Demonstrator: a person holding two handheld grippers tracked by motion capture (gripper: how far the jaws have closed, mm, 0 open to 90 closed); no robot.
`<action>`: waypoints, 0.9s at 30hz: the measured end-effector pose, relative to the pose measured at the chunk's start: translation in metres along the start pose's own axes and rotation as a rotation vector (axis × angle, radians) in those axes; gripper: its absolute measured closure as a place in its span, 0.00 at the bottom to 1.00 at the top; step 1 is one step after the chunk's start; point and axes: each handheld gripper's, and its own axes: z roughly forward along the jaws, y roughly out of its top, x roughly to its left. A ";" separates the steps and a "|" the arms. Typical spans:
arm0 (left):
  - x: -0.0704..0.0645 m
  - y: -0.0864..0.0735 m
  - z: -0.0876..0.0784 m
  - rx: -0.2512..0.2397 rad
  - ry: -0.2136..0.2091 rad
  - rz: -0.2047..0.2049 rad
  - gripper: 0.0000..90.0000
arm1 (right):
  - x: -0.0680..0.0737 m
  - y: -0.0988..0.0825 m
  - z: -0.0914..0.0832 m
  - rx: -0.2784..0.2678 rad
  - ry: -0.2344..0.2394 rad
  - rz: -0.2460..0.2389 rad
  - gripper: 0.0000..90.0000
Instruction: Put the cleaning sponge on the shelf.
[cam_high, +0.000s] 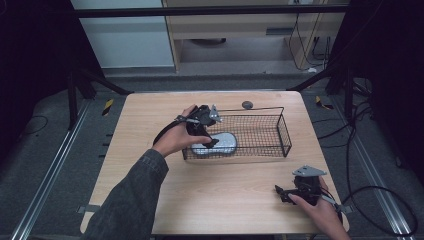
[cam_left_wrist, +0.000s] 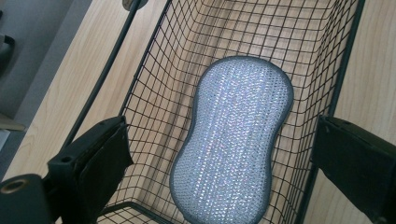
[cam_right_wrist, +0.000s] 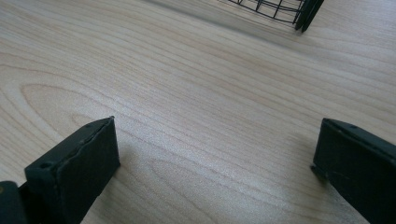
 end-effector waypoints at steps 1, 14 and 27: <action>0.000 0.000 0.000 0.004 0.002 -0.002 0.04 | 0.000 0.000 0.000 -0.001 0.000 -0.003 0.00; -0.021 -0.006 -0.007 -0.040 0.029 -0.068 0.04 | 0.000 0.000 0.000 0.000 -0.001 -0.001 0.00; -0.043 -0.016 -0.015 -0.068 0.021 -0.083 0.04 | 0.000 0.000 0.000 -0.002 -0.003 0.002 0.00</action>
